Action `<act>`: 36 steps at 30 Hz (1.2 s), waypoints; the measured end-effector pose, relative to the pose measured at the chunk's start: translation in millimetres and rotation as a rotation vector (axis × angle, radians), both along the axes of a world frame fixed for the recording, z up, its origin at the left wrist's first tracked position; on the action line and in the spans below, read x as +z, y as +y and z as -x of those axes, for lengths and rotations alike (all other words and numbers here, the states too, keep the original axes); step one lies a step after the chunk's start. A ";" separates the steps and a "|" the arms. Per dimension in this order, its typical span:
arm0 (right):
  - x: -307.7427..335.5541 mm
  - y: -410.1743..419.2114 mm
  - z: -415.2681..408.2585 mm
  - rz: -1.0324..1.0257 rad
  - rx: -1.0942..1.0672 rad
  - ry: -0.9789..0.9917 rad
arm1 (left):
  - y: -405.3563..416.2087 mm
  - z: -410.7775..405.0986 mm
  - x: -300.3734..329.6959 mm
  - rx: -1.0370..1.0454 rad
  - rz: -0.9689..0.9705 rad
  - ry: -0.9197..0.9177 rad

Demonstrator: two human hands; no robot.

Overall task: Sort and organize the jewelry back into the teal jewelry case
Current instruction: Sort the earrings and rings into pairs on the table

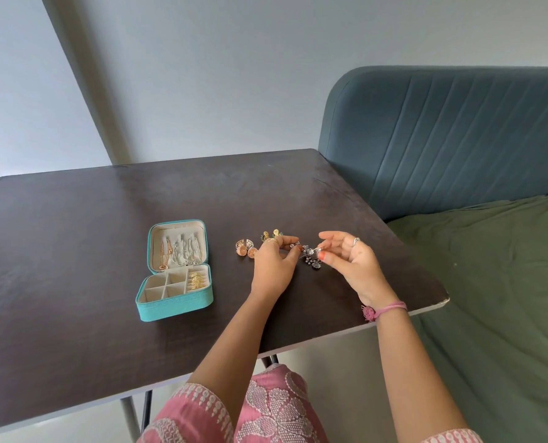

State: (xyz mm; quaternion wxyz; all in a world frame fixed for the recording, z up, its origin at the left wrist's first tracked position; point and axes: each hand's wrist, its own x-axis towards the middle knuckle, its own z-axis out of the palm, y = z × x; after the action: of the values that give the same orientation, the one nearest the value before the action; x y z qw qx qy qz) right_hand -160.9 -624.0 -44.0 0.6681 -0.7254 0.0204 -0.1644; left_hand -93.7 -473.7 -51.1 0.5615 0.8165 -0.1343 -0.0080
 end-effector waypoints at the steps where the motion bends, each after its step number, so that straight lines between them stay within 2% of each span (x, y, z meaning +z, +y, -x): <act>1: 0.0 -1.3 -0.7 -0.040 -0.031 -0.001 | -0.7 -0.2 -0.2 -0.008 -0.026 -0.006; 5: -2.8 -5.1 -4.0 -0.138 -0.129 0.035 | -1.7 -1.3 -0.7 -0.045 -0.126 -0.037; 8: -4.3 -6.5 -6.3 -0.181 -0.164 0.062 | -1.1 -0.1 -1.0 -0.073 -0.130 -0.024; 16: -1.1 0.5 -1.6 -0.235 -0.201 0.057 | 4.6 19.7 3.6 -0.137 0.117 0.073; 26: -1.4 24.9 32.2 -0.346 -0.102 0.023 | 13.3 41.4 8.3 -0.242 0.246 0.077; 30: 0.7 27.9 33.3 -0.270 -0.089 0.056 | 15.8 43.4 11.1 -0.254 0.317 0.099; 36: 3.9 32.1 34.2 -0.128 -0.036 0.069 | 16.4 41.2 7.7 -0.216 0.300 0.080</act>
State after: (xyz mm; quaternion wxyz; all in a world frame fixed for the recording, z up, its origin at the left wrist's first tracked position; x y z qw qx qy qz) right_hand -195.1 -591.9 -40.1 0.7091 -0.6858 0.0670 -0.1495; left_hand -134.9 -457.4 -43.4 0.6779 0.7033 -0.1984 -0.0805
